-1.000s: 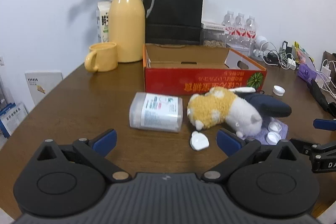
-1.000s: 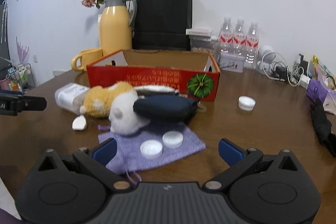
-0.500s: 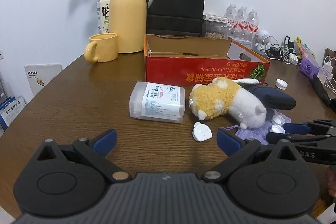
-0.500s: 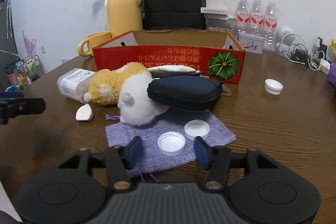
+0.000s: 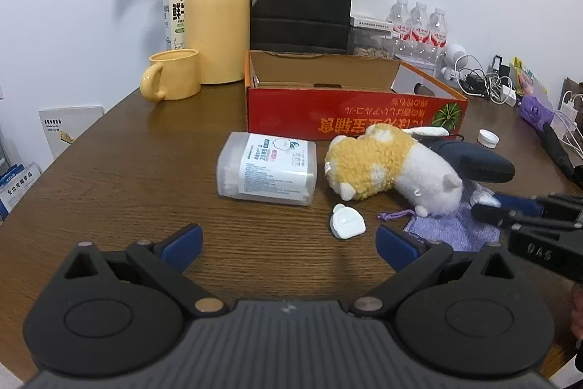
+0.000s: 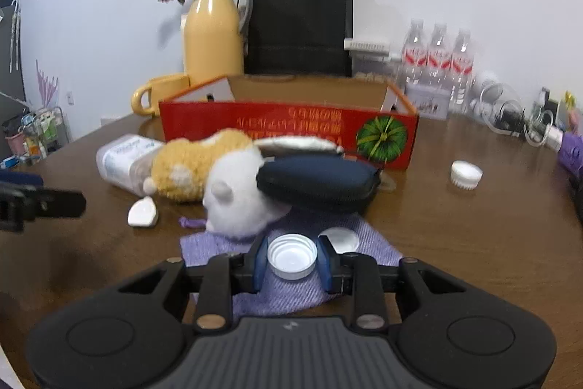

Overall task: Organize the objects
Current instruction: 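Grasp the white heart-shaped piece with the left tool while the right tool holds the cap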

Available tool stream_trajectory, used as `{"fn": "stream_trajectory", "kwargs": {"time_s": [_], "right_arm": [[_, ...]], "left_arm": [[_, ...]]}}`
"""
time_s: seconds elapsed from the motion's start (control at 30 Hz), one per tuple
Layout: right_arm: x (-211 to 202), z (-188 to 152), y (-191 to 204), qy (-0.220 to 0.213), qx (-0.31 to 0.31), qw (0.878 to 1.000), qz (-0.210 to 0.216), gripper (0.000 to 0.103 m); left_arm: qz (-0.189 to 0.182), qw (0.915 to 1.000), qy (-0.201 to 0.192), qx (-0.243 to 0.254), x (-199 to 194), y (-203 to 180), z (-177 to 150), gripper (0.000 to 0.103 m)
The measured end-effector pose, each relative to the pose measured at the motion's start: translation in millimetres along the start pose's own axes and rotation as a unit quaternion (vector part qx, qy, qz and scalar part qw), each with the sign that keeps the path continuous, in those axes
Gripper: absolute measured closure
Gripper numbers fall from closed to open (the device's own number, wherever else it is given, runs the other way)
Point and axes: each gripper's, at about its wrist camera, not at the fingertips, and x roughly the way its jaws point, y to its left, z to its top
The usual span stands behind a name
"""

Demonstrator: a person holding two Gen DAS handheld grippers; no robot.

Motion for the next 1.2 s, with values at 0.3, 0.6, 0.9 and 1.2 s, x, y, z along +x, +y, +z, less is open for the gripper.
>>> {"fn": "stream_trajectory", "kwargs": {"time_s": [0.3, 0.6, 0.9, 1.2], "right_arm": [[-9.6, 4.2, -0.9, -0.034, -0.019, 0.999, -0.019, 0.076], [-5.8, 5.2, -5.0, -0.032, -0.016, 0.999, -0.013, 0.076], [-5.2, 4.7, -7.6, -0.032, -0.007, 0.999, -0.014, 0.076], [-3.4, 4.6, -6.8, -0.028, -0.01, 0.999, -0.013, 0.076]], "left_arm": [[0.006, 0.9999, 0.015, 0.003, 17.4, -8.9, 0.7, 0.0], [0.012, 0.9995, 0.028, 0.008, 44.9, -27.6, 2.2, 0.0], [0.013, 0.9994, 0.029, 0.012, 54.5, -37.5, 1.7, 0.015], [0.005, 0.9993, 0.028, 0.024, 61.4, -44.4, 2.6, 0.061]]}}
